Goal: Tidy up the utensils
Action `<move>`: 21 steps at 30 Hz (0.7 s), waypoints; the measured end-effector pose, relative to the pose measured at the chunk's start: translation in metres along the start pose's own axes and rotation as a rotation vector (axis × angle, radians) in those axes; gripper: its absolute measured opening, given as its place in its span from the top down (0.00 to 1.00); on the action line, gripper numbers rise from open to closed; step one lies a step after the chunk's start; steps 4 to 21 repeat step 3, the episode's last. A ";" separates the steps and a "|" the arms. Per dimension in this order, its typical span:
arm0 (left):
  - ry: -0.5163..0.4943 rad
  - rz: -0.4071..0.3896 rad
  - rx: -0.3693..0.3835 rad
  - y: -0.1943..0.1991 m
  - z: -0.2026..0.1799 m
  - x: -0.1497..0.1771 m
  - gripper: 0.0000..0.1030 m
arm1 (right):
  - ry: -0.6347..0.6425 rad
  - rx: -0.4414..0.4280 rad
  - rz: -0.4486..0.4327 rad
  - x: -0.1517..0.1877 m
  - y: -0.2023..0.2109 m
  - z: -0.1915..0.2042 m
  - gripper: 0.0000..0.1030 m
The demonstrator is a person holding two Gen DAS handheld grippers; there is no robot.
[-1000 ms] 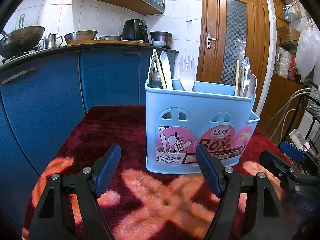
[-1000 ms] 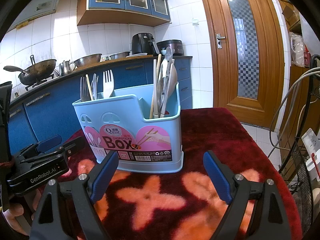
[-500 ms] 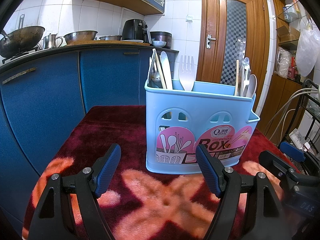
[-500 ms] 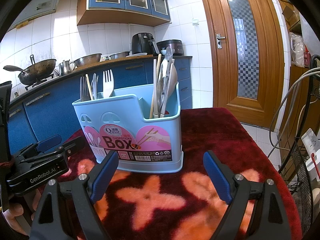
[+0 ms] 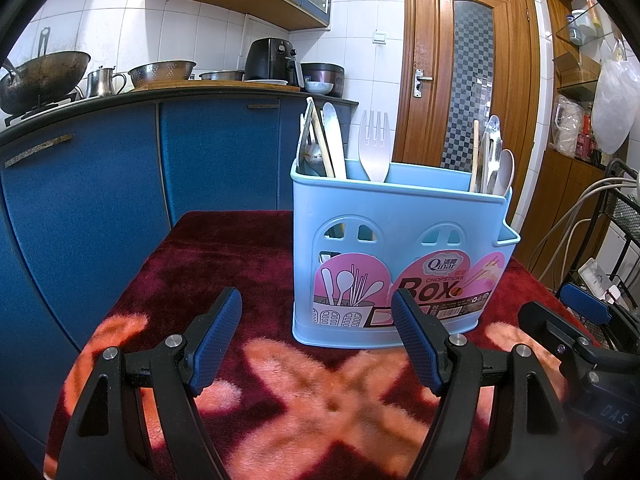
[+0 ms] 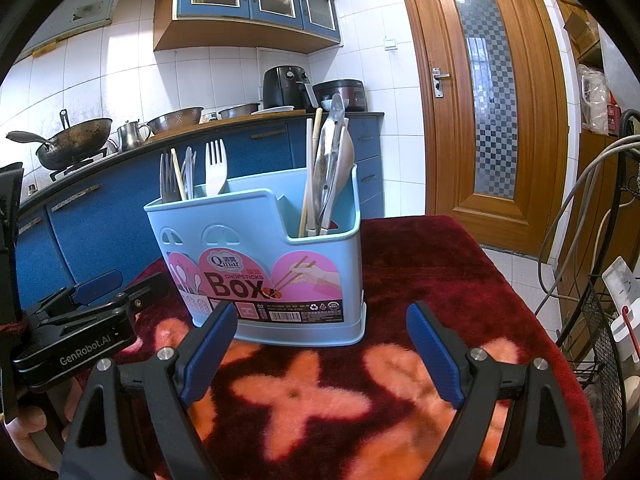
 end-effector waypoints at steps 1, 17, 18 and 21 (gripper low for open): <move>0.000 0.000 0.001 0.000 0.000 0.000 0.24 | 0.000 0.000 0.000 0.000 0.000 0.000 0.14; -0.001 0.001 0.000 0.000 0.000 0.000 0.24 | 0.001 0.000 0.000 0.000 0.000 0.000 0.14; -0.001 0.001 0.000 0.000 0.000 0.000 0.24 | 0.001 0.000 0.000 0.000 0.000 0.000 0.14; -0.001 0.001 0.000 0.000 0.000 0.000 0.24 | 0.001 0.000 0.000 0.000 0.000 0.000 0.14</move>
Point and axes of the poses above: each gripper's, at about its wrist camera, not at the fingertips, and y roughly against the way its jaws point, z to its left, x to its underside, the point moved 7 cm from there along -y, roughly the way its jaws point, and after that the axes turned 12 degrees about -x, right-handed, at the moved point
